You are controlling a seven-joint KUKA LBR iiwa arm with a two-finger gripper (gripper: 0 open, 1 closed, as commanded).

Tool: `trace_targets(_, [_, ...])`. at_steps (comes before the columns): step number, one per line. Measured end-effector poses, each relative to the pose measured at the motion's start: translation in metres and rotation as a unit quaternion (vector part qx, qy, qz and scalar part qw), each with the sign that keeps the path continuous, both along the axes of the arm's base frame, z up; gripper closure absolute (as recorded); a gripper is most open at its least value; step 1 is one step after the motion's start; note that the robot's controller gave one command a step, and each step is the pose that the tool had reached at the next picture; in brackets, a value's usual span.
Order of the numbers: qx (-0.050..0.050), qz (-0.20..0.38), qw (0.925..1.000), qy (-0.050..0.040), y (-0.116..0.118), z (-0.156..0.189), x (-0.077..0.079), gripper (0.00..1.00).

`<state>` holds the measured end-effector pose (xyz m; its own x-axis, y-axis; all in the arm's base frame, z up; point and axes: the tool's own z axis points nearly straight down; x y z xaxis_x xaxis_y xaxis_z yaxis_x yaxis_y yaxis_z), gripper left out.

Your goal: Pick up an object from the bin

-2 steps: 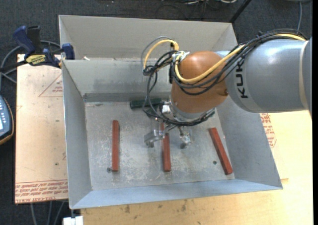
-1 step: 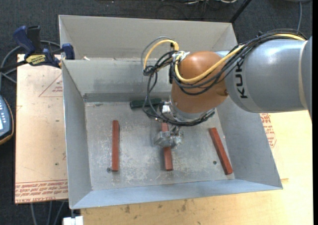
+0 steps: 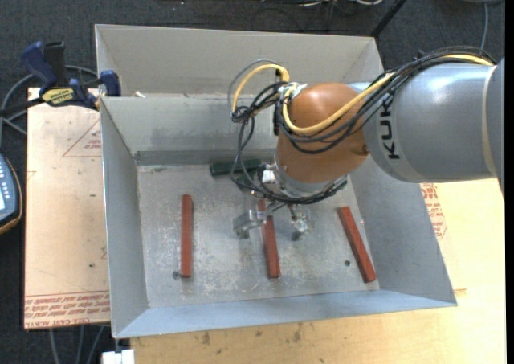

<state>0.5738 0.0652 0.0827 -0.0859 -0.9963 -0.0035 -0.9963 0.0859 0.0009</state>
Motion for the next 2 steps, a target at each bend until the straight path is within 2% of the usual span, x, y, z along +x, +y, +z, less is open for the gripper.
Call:
trace_targets(1, [0.0,0.0,1.0,0.0002,-0.0001,-0.0002,-0.0001,1.0])
trace_targets(2, [0.0,0.0,1.0,0.0002,-0.0001,-0.0001,-0.0001,0.0])
